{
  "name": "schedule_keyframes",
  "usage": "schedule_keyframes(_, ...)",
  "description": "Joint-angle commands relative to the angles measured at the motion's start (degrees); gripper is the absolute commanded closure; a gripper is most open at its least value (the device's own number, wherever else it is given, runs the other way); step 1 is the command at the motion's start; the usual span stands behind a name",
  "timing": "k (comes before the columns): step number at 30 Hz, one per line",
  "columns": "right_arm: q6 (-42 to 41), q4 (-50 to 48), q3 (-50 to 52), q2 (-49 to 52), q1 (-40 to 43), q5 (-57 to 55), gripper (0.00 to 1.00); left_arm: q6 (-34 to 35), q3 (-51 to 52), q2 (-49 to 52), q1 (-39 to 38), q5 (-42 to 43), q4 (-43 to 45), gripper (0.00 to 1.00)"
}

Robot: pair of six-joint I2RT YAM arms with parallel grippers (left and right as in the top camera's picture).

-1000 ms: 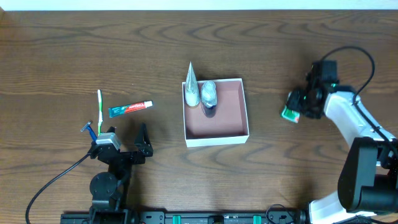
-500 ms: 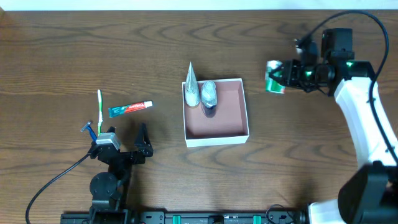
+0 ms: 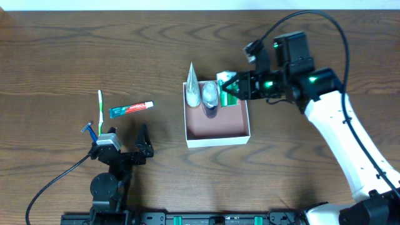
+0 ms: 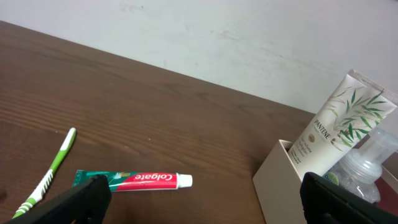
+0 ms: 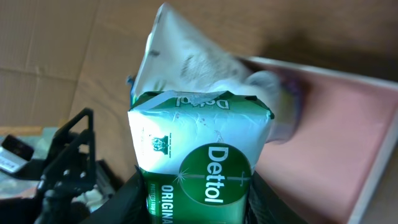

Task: Pack container
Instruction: 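Lift the Dettol soap and carry it over the box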

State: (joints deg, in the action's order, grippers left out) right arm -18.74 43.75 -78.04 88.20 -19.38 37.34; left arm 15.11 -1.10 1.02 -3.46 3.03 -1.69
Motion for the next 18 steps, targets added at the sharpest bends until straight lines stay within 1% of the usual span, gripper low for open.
schedule_keyframes(1,-7.1,0.1,0.2,-0.8,-3.7,-0.6,0.75,-0.5,0.9,0.1,0.3,0.0,-2.1,0.02)
schedule_keyframes(5,-13.2,0.3,2.1,-0.8,-6.9,-5.0,0.74,-0.5,0.9,0.1,0.3,0.0,-2.1,0.02)
schedule_keyframes(9,-17.3,-0.8,4.7,-0.8,-8.9,-7.9,0.73,-0.5,0.9,0.1,0.3,0.0,-2.1,0.02)
schedule_keyframes(18,-20.9,-11.3,12.9,-0.8,-11.8,-11.8,0.71,-0.5,0.9,0.1,0.3,0.0,-2.1,0.02)
